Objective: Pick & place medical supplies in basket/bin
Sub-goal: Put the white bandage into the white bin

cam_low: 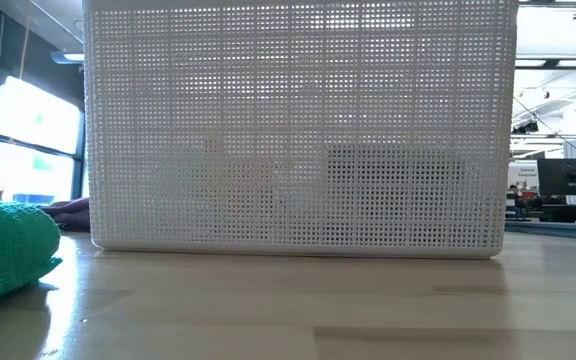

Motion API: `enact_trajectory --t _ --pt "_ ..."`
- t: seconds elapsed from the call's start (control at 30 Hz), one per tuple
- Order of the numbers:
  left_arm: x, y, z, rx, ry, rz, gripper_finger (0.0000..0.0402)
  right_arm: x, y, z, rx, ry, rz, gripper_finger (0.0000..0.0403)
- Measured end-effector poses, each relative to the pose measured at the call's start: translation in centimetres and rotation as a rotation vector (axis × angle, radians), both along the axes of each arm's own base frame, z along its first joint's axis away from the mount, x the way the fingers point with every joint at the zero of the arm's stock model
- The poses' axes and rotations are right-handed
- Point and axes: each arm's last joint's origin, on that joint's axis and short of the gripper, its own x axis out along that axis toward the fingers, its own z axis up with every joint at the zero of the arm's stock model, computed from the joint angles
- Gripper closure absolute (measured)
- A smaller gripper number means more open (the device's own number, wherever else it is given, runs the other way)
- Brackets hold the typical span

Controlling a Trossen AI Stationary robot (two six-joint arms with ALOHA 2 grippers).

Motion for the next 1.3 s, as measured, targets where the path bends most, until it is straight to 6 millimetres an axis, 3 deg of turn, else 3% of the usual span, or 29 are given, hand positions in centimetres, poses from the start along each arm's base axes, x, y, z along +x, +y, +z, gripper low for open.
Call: enact_trajectory --t 0.13,0.27,0.67,0.8,1.0,1.1,1.2,1.3 --pt "0.5 -0.7 -0.2 -0.039 -0.004 -0.007 0.0229 -0.5 0.2 -2.2 0.028 -0.032 0.006 0.0151" --pt "1.2 -1.2 -0.2 -0.074 -0.019 -0.012 0.0229 -0.5 0.7 -3.1 0.024 -0.092 0.008 0.0151" --pt "1.9 -2.0 0.6 -0.200 -0.124 -0.029 0.0229 -0.1 2.1 -6.5 -0.067 0.013 0.073 0.0153" --pt "1.9 -1.9 0.7 -0.203 -0.132 -0.025 0.0229 -0.2 2.3 -7.0 -0.063 0.052 0.087 0.0182" --pt "1.9 -1.9 0.7 -0.178 -0.132 -0.027 0.0229 0.2 2.8 -6.5 -0.007 0.013 0.116 0.0261" --pt "1.9 -1.9 0.8 -0.192 -0.137 -0.027 0.0229 0.5 3.4 -5.7 0.048 0.024 0.158 0.0282" --pt "1.9 -2.0 0.9 -0.216 -0.147 -0.035 0.0229 1.0 4.2 -3.8 0.069 0.010 0.166 0.0284" --pt "1.9 -2.0 0.9 -0.234 -0.144 -0.042 0.0229 1.7 5.1 -0.2 0.064 -0.058 0.179 0.0277"
